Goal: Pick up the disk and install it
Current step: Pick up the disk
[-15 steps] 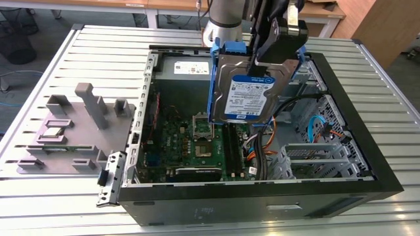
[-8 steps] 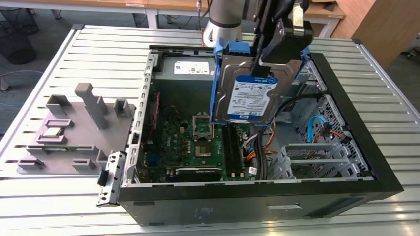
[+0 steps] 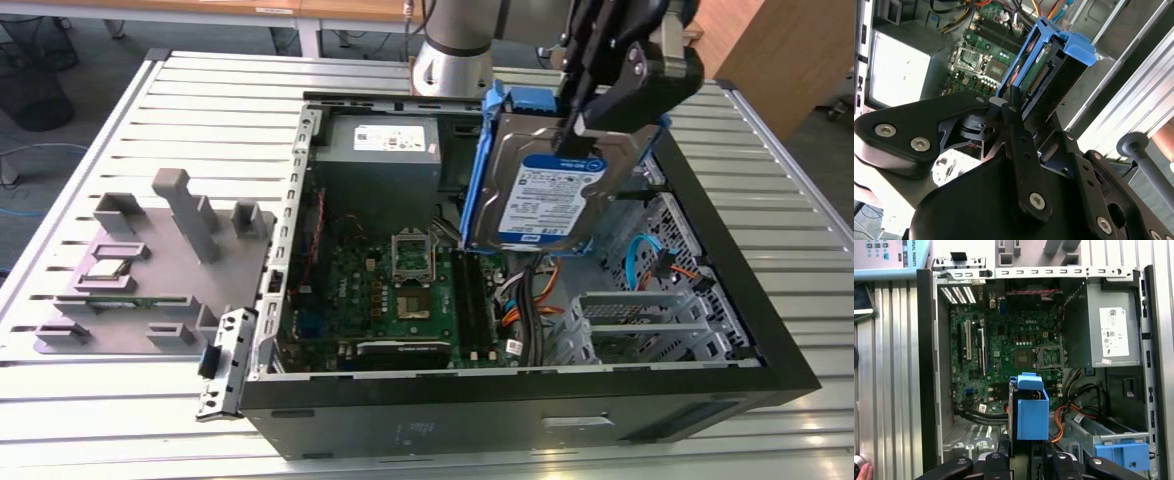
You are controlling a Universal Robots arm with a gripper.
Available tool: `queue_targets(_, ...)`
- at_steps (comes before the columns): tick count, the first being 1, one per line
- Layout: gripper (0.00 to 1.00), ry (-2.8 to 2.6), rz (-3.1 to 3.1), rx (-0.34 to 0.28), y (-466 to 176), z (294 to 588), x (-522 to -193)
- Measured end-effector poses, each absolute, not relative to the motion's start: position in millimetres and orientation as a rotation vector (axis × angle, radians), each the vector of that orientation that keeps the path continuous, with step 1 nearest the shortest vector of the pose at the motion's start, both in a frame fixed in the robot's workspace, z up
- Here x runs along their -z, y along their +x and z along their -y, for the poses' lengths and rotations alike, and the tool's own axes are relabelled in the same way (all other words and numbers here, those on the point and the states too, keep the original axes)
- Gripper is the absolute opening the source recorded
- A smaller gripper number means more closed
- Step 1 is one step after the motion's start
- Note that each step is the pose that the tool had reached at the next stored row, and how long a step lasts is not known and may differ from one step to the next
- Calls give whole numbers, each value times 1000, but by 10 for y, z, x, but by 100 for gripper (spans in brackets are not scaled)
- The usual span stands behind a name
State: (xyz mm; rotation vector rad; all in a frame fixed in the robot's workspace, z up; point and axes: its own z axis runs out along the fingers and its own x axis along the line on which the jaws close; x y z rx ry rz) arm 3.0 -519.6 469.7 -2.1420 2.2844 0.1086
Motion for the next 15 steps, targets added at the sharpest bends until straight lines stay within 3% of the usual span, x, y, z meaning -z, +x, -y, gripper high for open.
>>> queue_targets(15,35,-2137,-2289,-109,293,5304,-4691)
